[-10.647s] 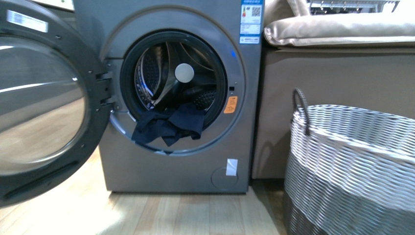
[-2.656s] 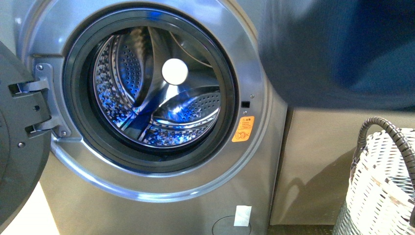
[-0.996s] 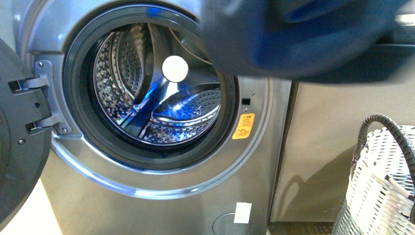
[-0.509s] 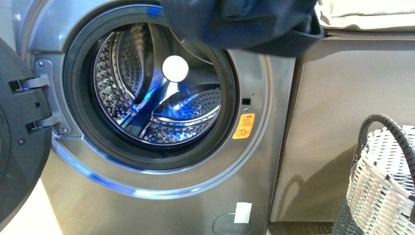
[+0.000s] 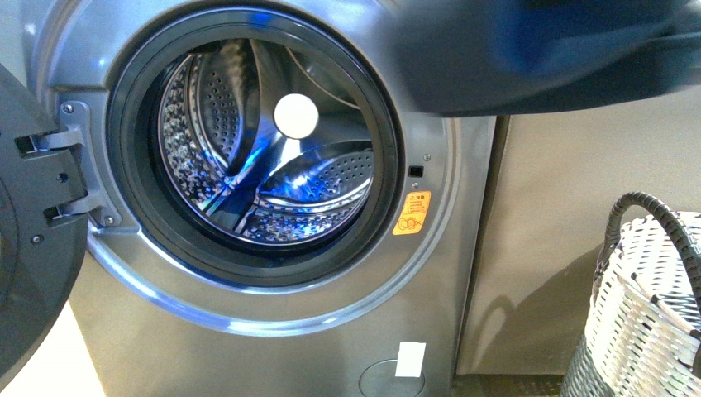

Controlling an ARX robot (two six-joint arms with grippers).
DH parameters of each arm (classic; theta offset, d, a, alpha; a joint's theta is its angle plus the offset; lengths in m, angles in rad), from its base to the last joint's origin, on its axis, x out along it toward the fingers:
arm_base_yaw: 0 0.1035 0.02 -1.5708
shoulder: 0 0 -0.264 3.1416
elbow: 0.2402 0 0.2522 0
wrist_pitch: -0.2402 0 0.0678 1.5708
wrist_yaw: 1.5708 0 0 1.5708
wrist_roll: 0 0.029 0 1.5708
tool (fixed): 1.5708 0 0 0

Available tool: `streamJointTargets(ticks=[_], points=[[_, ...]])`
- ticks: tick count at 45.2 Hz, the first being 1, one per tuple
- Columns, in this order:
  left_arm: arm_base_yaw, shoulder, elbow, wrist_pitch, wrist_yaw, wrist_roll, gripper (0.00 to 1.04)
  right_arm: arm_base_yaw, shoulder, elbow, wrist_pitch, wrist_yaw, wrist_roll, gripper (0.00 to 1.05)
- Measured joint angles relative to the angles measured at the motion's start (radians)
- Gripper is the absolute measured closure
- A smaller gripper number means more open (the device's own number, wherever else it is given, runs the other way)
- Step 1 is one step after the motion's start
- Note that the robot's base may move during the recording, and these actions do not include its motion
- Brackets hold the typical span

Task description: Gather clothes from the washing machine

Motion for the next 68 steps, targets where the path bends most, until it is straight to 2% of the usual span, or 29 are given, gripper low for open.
streamJointTargets(ticks=[5,9,11,15,19,37,47,53,60,66,68], points=[[0.0,0.0,0.002,0.0,0.0,0.0,0.3,-0.051,0.0,0.011,0.0,0.029,0.019,0.94],[0.0,0.0,0.002,0.0,0.0,0.0,0.1,-0.121,-0.006,0.036,-0.014,0.064,0.035,0.94],[0.0,0.0,0.002,0.0,0.0,0.001,0.05,-0.149,-0.013,0.042,-0.025,0.075,0.038,0.94],[0.0,0.0,0.002,0.0,0.0,0.001,0.07,-0.224,-0.047,0.047,-0.102,0.093,0.024,0.94],[0.0,0.0,0.003,0.0,0.0,0.001,0.06,-0.28,-0.084,0.043,-0.191,0.072,-0.003,0.94],[0.0,-0.001,0.003,0.0,0.0,0.001,0.06,-0.557,-0.122,-0.189,-0.477,-0.164,-0.112,0.95],[0.0,-0.001,0.003,0.0,0.0,0.001,0.06,-0.622,-0.048,-0.299,-0.554,-0.191,-0.209,0.93],[0.0,-0.001,0.003,0.0,0.0,0.001,0.06,-0.632,-0.034,-0.344,-0.587,-0.223,-0.262,0.64],[0.0,-0.001,0.003,0.0,0.0,0.001,0.06,-0.613,-0.073,-0.367,-0.618,-0.246,-0.248,0.29],[0.0,-0.001,0.003,0.0,0.0,0.001,0.06,-0.589,-0.136,-0.377,-0.602,-0.249,-0.198,0.08],[0.0,-0.001,0.003,0.0,0.0,0.001,0.06,-0.578,-0.166,-0.381,-0.58,-0.246,-0.169,0.06]])
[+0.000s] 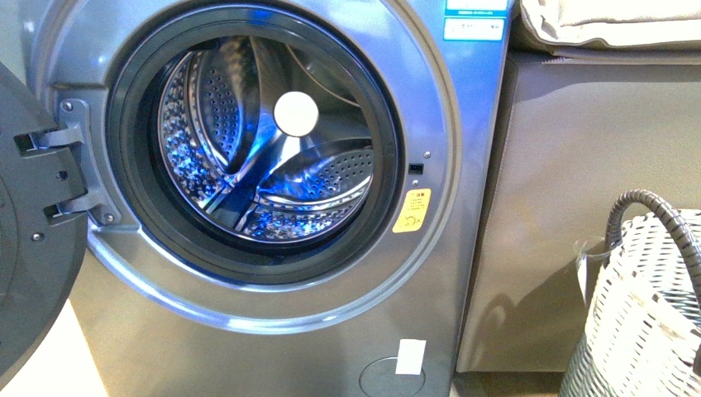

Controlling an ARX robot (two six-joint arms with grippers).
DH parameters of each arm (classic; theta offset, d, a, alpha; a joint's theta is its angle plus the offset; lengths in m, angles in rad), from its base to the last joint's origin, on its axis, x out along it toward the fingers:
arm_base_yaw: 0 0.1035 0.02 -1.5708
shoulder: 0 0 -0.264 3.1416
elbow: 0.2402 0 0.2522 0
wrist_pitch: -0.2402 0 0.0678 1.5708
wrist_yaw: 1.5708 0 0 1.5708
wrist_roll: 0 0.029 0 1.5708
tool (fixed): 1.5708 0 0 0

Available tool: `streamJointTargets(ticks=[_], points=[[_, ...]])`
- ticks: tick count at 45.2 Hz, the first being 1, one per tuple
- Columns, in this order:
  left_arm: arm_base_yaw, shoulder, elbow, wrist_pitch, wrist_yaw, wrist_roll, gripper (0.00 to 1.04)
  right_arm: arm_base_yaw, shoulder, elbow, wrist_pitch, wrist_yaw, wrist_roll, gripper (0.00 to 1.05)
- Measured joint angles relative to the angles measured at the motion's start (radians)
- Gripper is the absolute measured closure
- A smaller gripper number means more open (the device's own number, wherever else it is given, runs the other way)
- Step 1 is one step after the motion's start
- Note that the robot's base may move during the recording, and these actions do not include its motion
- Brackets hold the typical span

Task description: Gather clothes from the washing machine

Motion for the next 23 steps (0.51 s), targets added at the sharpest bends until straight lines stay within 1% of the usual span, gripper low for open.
streamJointTargets(ticks=[2,8,13,17,18,19,20,21,22,23], points=[[0.0,0.0,0.0,0.0,0.0,0.0,0.06,0.017,-0.046,-0.006,0.035,0.01,0.017,0.08],[0.0,0.0,0.0,0.0,0.0,0.0,0.06,0.087,-0.185,-0.021,0.133,0.056,0.024,0.07],[0.0,0.0,0.0,0.0,0.0,0.0,0.06,0.194,-0.33,-0.058,0.212,0.097,0.016,0.07],[0.0,0.0,0.0,0.0,0.0,0.0,0.06,0.286,-0.423,-0.099,0.214,0.145,-0.009,0.07],[0.0,0.0,0.0,0.0,0.0,0.0,0.06,0.324,-0.456,-0.119,0.22,0.167,-0.019,0.07],[-0.003,0.0,0.003,-0.006,-0.023,0.0,0.07,0.349,-0.477,-0.134,0.226,0.185,-0.028,0.07],[-0.017,0.001,0.019,-0.049,-0.103,-0.01,0.09,0.375,-0.498,-0.148,0.225,0.206,-0.041,0.07],[-0.028,-0.005,0.029,-0.126,-0.238,-0.025,0.15,0.41,-0.525,-0.165,0.219,0.23,-0.056,0.07],[-0.028,-0.027,0.008,-0.185,-0.366,-0.035,0.18,0.427,-0.537,-0.172,0.217,0.235,-0.069,0.07],[-0.026,-0.054,-0.029,-0.216,-0.464,-0.042,0.22,0.444,-0.552,-0.17,0.186,0.262,-0.084,0.09]])
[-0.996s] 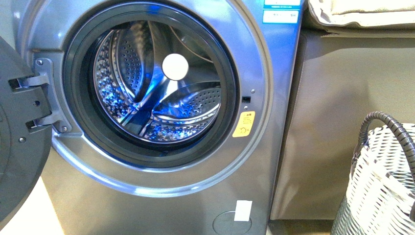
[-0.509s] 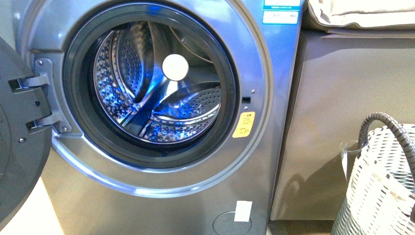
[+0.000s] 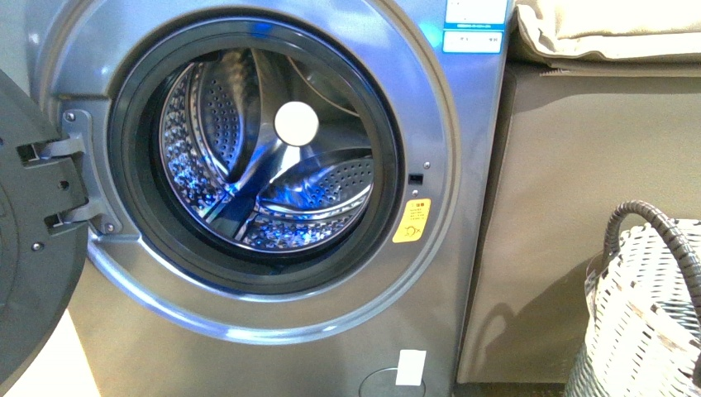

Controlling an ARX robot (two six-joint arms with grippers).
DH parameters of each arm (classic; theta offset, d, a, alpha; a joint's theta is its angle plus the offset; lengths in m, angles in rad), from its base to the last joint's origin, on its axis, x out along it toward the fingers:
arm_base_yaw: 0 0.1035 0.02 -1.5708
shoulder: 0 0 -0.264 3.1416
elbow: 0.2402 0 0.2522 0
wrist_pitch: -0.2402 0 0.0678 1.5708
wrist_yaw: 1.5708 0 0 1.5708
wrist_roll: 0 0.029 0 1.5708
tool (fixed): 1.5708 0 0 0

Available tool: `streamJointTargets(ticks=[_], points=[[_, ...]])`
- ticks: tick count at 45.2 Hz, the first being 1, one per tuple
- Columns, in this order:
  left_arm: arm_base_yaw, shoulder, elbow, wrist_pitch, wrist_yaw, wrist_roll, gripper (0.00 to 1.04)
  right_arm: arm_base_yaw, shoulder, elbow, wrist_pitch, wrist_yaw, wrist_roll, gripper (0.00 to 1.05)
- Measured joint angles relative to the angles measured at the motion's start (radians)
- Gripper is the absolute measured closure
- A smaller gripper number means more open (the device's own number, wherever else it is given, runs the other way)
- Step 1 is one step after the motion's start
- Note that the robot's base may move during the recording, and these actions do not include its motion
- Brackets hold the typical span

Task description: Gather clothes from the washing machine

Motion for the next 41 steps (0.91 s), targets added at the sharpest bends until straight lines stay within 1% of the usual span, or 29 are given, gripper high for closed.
streamJointTargets(ticks=[1,2,4,5,6,7,9,13,18,19,21,22,23,27,33,41], points=[[0.006,-0.047,-0.076,-0.002,-0.117,-0.009,0.27,0.024,-0.027,0.024,-0.11,0.085,-0.039,0.13],[0.013,-0.08,-0.131,0.013,-0.18,-0.012,0.31,0.032,-0.042,0.039,-0.188,0.146,-0.063,0.17],[0.042,-0.171,-0.28,0.073,-0.274,-0.019,0.4,0.036,-0.07,0.05,-0.318,0.249,-0.109,0.24],[0.06,-0.21,-0.339,0.099,-0.282,-0.021,0.43,0.037,-0.088,0.041,-0.391,0.298,-0.129,0.29],[0.077,-0.241,-0.385,0.119,-0.284,-0.022,0.47,0.037,-0.1,0.029,-0.423,0.312,-0.139,0.33],[0.106,-0.308,-0.484,0.162,-0.275,-0.024,0.52,0.037,-0.113,0.004,-0.443,0.326,-0.15,0.38],[0.164,-0.408,-0.643,0.225,-0.262,-0.029,0.63,0.038,-0.13,-0.039,-0.446,0.325,-0.166,0.48],[0.228,-0.541,-0.888,0.312,-0.175,-0.036,0.83,0.042,-0.167,-0.101,-0.43,0.318,-0.183,0.68],[0.284,-0.62,-1.064,0.372,-0.098,-0.039,1.01,0.042,-0.211,-0.148,-0.416,0.322,-0.187,0.86],[0.293,-0.634,-1.094,0.381,-0.088,-0.04,1.02,0.042,-0.218,-0.156,-0.415,0.322,-0.188,0.89],[0.317,-0.662,-1.149,0.4,-0.063,-0.04,1.01,0.042,-0.232,-0.174,-0.412,0.322,-0.188,0.96],[0.335,-0.68,-1.184,0.411,-0.055,-0.04,1.01,0.042,-0.24,-0.185,-0.412,0.322,-0.188,1.01],[0.344,-0.689,-1.205,0.417,-0.049,-0.04,1.01,0.042,-0.245,-0.192,-0.411,0.322,-0.192,1.04],[0.39,-0.734,-1.283,0.442,-0.021,-0.042,1.01,0.042,-0.266,-0.217,-0.41,0.322,-0.192,1.02],[0.439,-0.809,-1.381,0.476,0.043,-0.042,1.01,0.042,-0.304,-0.252,-0.411,0.323,-0.192,1.02],[0.496,-0.883,-1.478,0.498,0.094,-0.042,1.01,0.042,-0.351,-0.287,-0.418,0.322,-0.192,1.02]])
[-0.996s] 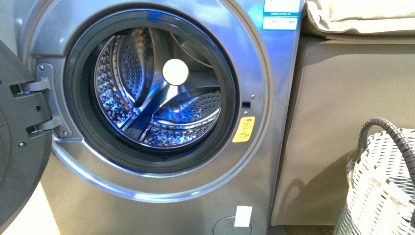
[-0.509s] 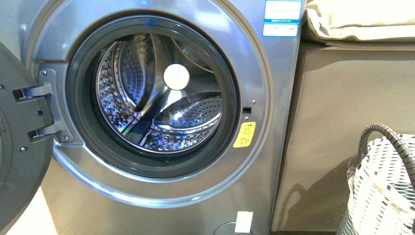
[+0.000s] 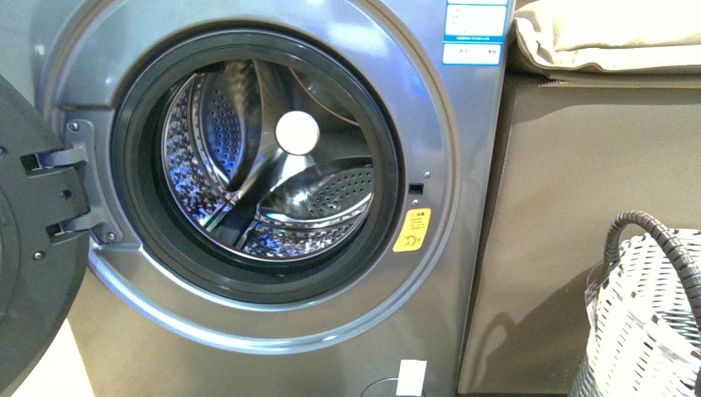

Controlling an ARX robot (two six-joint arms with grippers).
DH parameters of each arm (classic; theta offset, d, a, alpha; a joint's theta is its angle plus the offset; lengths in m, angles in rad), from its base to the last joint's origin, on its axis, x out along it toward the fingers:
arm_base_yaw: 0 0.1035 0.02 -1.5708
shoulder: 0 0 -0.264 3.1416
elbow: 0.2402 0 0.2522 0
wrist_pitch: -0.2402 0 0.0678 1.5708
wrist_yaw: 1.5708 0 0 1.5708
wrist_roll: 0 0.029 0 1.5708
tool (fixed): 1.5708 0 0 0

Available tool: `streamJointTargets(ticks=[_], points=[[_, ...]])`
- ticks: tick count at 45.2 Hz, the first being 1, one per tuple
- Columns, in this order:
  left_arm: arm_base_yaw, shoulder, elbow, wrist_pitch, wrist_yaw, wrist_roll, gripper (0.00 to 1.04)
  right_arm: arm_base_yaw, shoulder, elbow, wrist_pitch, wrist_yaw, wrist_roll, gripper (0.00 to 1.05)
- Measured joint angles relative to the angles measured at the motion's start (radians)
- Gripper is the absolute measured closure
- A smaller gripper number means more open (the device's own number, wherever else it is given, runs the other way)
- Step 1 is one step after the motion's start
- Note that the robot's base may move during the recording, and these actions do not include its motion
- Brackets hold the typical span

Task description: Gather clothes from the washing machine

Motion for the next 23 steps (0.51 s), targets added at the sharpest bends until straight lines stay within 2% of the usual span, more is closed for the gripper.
streamJointTargets(ticks=[10,14,21,23], points=[[0.056,-0.084,-0.093,0.006,0.055,0.0,1.01,0.0,-0.055,-0.03,-0.022,0.0,0.0,1.02],[0.127,-0.117,-0.12,0.004,0.148,0.0,1.01,0.0,-0.074,-0.04,-0.032,0.0,0.0,1.02],[0.166,-0.171,-0.156,-0.008,0.156,0.0,1.01,0.0,-0.106,-0.053,-0.051,0.0,0.0,1.02],[0.166,-0.183,-0.166,-0.013,0.16,-0.001,1.01,0.0,-0.146,-0.052,-0.101,0.0,0.0,1.02]])
